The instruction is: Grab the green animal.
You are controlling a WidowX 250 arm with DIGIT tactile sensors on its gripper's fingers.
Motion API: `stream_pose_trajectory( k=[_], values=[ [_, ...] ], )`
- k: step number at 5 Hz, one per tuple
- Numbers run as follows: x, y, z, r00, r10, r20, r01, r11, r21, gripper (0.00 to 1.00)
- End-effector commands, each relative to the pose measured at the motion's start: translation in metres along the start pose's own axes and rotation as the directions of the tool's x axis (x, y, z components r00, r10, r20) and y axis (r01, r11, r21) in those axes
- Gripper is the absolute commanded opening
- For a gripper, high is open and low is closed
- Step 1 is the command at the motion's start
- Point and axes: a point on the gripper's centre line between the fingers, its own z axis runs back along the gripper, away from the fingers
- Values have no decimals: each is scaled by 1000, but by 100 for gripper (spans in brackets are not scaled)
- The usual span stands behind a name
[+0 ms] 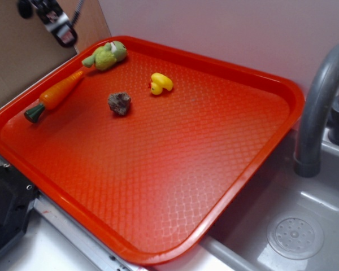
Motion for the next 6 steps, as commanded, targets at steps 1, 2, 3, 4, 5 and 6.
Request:
stream_pose_trajectory(
  k=[1, 2, 3, 4, 5, 6],
  values=[
    [30, 30, -50, 999, 23, -48, -22, 1000, 19, 100],
    [40, 49, -70, 996, 64, -65, -65, 998, -7, 100],
    [50, 59, -86, 990, 82, -114, -80, 997, 21, 100],
    [50, 65, -102, 983, 55, -173, -50, 998, 32, 100],
    [45, 54, -108, 977, 12, -212, -6, 1000, 29, 0],
    [43, 50, -98, 979, -2, -206, 9, 999, 34, 0]
  ],
)
